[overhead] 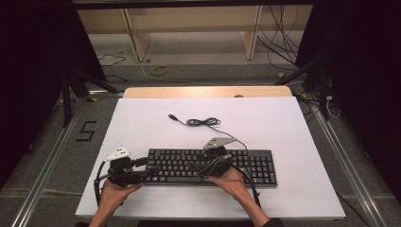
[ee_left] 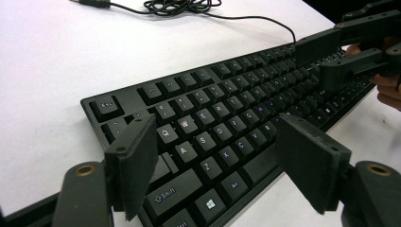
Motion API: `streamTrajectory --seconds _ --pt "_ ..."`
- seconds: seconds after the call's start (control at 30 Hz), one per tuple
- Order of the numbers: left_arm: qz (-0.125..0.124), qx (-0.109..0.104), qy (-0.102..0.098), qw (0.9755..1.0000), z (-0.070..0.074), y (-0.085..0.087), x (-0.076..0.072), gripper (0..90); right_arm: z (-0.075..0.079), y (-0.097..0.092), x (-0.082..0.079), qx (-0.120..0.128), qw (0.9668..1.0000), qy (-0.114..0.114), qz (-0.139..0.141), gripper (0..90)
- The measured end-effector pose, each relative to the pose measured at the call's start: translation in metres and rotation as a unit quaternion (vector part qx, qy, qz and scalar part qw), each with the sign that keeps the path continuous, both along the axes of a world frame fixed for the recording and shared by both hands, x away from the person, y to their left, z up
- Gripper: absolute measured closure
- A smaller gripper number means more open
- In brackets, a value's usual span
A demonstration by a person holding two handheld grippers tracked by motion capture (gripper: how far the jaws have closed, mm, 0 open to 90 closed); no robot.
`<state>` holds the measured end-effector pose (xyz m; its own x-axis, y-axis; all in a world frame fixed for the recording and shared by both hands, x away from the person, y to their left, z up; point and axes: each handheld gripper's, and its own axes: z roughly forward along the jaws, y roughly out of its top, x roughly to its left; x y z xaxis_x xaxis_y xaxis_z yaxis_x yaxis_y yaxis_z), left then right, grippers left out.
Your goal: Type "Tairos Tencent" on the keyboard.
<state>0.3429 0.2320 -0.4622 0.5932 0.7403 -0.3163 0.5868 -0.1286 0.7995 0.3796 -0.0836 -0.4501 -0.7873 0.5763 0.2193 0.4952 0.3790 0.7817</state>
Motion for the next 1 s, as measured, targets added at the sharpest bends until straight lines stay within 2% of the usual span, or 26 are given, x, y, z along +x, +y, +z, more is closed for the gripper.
streamTrajectory --seconds 0.4,1.0 --pt "-0.003 0.004 0.006 1.0000 -0.001 -0.001 0.000 30.2 0.003 0.007 0.006 0.003 1.0000 0.004 -0.002 45.3" --pt "-0.003 0.010 0.013 0.9999 -0.003 0.002 -0.001 30.6 0.002 0.017 0.011 0.003 1.0000 0.007 0.000 44.9"
